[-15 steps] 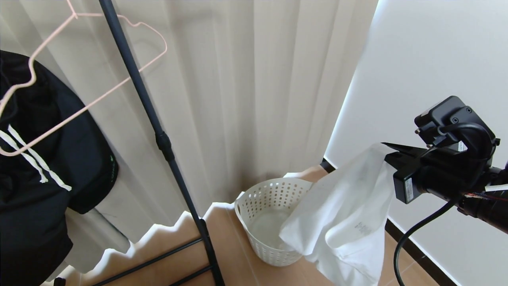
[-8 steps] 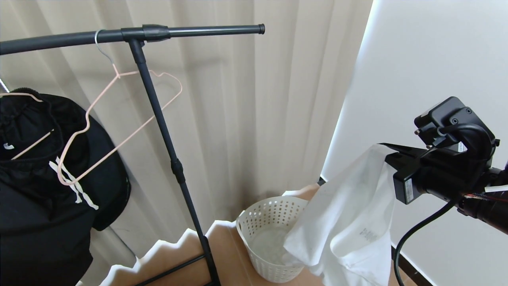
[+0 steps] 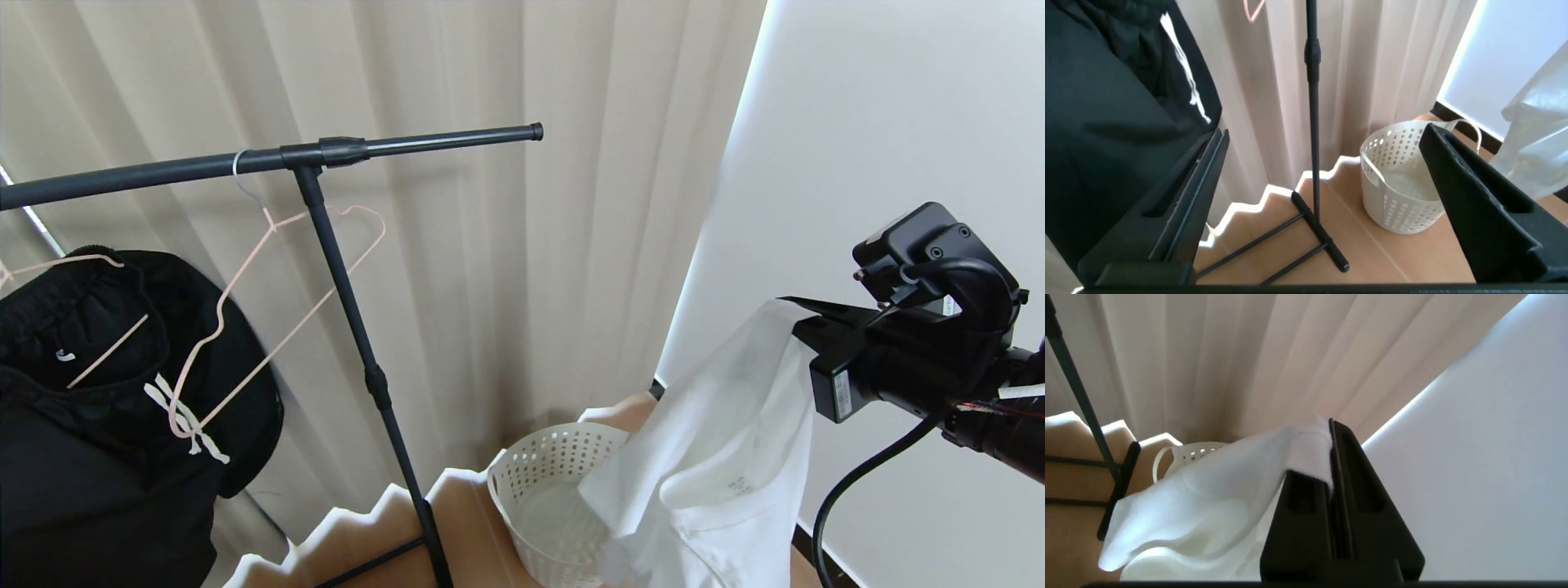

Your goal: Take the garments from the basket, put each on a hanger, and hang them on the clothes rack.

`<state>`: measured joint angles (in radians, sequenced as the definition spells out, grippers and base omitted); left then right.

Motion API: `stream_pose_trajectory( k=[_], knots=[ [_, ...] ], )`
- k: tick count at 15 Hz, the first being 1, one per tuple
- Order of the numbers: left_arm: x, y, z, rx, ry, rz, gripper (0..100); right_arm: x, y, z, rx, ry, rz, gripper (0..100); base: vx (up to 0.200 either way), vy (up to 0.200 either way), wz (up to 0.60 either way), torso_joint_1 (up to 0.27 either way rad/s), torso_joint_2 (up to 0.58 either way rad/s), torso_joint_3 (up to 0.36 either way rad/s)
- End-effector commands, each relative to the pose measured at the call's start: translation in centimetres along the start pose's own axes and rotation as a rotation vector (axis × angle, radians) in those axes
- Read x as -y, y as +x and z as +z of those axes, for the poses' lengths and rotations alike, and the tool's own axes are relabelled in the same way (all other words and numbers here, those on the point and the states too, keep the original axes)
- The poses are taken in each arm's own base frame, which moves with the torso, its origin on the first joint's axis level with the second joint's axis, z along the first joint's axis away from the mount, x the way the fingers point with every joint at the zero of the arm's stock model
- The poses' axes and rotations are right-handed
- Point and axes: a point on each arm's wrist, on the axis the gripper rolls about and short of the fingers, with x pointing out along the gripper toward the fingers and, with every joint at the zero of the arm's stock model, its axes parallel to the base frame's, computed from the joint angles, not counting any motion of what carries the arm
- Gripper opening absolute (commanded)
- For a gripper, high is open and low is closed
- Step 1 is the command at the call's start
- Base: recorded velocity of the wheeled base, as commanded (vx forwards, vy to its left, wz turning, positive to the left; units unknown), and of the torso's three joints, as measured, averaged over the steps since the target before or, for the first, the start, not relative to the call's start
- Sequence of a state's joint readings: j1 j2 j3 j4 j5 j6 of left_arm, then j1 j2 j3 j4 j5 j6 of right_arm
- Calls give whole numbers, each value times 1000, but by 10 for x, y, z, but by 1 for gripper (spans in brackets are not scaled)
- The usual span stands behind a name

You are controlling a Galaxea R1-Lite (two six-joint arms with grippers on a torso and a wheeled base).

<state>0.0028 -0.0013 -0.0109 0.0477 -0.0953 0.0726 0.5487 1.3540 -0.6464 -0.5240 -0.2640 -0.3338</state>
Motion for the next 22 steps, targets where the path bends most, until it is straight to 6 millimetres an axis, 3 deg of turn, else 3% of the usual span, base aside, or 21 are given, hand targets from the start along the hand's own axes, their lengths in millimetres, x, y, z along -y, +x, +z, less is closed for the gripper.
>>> stream_pose_trajectory(
  k=[1, 18, 22],
  knots=[
    [0, 0, 0, -1, -1, 0, 100, 0, 0, 0, -2, -1, 1, 0, 0, 0, 0, 242, -613, -364],
    [0, 0, 0, -1, 2, -1, 100, -3, 1, -6, -22, -24, 10, 0, 0, 0, 0, 166, -384, -217],
    [0, 0, 0, -1, 4, -3, 100, -3, 0, -7, -23, -58, 12, 0, 0, 0, 0, 12, -15, -12]
  ],
)
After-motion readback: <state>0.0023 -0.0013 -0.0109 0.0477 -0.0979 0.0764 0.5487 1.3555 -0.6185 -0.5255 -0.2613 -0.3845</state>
